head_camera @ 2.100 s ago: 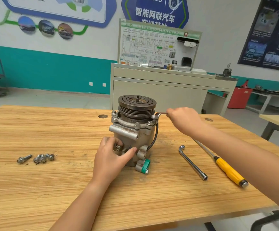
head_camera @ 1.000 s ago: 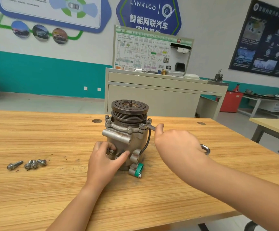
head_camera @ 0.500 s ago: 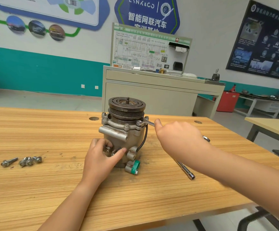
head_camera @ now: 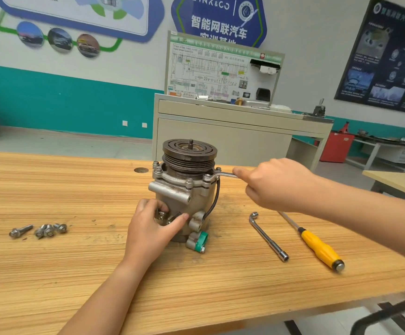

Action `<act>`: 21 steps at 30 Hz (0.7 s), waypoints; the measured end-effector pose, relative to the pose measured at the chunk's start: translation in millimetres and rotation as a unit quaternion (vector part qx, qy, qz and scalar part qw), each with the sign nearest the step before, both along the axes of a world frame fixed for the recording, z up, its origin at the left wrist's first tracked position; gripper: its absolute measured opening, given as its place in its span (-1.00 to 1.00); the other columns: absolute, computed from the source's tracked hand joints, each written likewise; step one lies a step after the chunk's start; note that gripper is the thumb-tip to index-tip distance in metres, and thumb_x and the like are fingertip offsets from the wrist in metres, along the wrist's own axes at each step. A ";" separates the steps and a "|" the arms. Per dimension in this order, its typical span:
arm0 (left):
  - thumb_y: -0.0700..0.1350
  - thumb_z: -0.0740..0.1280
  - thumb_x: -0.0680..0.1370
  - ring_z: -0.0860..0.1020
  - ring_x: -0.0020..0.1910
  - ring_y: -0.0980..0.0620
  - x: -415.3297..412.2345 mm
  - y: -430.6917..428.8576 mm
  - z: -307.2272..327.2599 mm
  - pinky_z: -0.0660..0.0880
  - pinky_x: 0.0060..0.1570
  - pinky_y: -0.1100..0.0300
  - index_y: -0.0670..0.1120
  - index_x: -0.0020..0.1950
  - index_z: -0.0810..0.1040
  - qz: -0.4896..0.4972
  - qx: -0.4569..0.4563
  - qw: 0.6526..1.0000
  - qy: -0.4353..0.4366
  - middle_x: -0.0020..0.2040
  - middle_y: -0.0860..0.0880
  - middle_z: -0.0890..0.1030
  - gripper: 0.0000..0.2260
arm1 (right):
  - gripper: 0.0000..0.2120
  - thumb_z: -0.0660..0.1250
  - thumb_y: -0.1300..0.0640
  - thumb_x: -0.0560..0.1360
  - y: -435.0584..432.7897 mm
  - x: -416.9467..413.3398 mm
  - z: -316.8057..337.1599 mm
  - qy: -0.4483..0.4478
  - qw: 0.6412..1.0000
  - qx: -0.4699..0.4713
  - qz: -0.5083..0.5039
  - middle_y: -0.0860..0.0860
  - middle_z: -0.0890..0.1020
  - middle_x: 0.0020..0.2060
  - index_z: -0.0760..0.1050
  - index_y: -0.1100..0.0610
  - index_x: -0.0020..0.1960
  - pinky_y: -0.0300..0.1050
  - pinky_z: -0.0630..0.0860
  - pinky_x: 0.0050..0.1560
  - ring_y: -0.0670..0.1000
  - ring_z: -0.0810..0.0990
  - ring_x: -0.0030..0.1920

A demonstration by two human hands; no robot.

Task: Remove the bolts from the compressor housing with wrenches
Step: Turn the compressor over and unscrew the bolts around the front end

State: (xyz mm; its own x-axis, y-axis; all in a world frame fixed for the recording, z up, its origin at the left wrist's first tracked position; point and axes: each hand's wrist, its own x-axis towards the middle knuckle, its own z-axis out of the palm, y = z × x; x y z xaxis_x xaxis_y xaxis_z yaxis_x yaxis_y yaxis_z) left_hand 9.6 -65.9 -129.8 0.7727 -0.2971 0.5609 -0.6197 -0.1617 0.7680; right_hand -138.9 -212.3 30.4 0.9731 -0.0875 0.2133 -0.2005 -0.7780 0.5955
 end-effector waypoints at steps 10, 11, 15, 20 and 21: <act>0.04 0.52 0.28 0.44 -0.16 0.24 0.0 0.9 1.1 0.29 -0.21 0.51 0.03 -0.27 0.41 0.003 0.006 1.000 0.005 -0.17 0.07 0.45 -0.71 | -0.72 0.35 0.49 0.26 -52.9 42.4 -24.6 -0.130 0.983 -0.073 0.109 0.09 0.55 -0.43 0.53 0.25 -0.08 0.03 0.54 -0.09 0.09 0.55 -0.42; 0.03 0.52 0.28 0.44 -0.16 0.24 0.0 0.7 1.1 0.29 -0.20 0.51 0.03 -0.27 0.41 0.005 0.003 1.000 0.003 -0.17 0.06 0.46 -0.71 | -0.71 0.41 0.53 0.14 -55.5 47.8 -28.5 -0.172 0.973 -0.066 0.137 0.11 0.55 -0.49 0.55 0.28 -0.19 0.11 0.57 -0.13 0.09 0.55 -0.48; 0.03 0.53 0.28 0.43 -0.14 0.26 -0.1 0.9 0.2 0.28 -0.22 0.52 0.02 -0.27 0.42 0.005 0.000 1.000 -0.001 -0.17 0.06 0.46 -0.71 | -0.68 0.45 0.57 0.03 -54.3 72.3 -42.7 -0.238 0.952 -0.012 0.194 0.12 0.56 -0.52 0.56 0.30 -0.29 0.07 0.58 -0.26 0.08 0.53 -0.54; 0.03 0.50 0.31 0.42 -0.12 0.29 -3.5 0.6 2.3 0.31 -0.16 0.46 0.02 -0.23 0.42 0.008 -0.004 1.000 -0.019 -0.13 0.06 0.43 -0.73 | -0.82 0.32 0.40 0.44 -63.0 67.6 -59.1 -0.357 0.895 0.201 0.180 0.08 0.58 -0.42 0.56 0.29 0.02 -0.09 0.43 -0.43 0.07 0.50 -0.47; 0.07 0.48 0.32 0.41 -0.09 0.32 -5.8 1.0 4.1 0.32 -0.13 0.43 -0.01 -0.18 0.45 0.012 -0.020 0.999 -0.023 -0.09 0.07 0.42 -0.73 | -0.81 0.25 0.32 0.52 -60.8 64.8 -62.8 -0.378 0.866 0.289 0.156 0.02 0.53 -0.43 0.53 0.26 0.11 -0.12 0.37 -0.43 -0.01 0.44 -0.47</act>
State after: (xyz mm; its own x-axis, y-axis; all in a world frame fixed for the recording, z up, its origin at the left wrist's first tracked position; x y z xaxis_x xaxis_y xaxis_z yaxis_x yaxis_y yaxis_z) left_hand 3.8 -65.0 -125.7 0.7527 -0.2555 0.6068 -0.6504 -0.1457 0.7455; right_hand -74.1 -273.0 -32.4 0.5708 -0.1500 0.8073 -0.0899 -0.9887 -0.1201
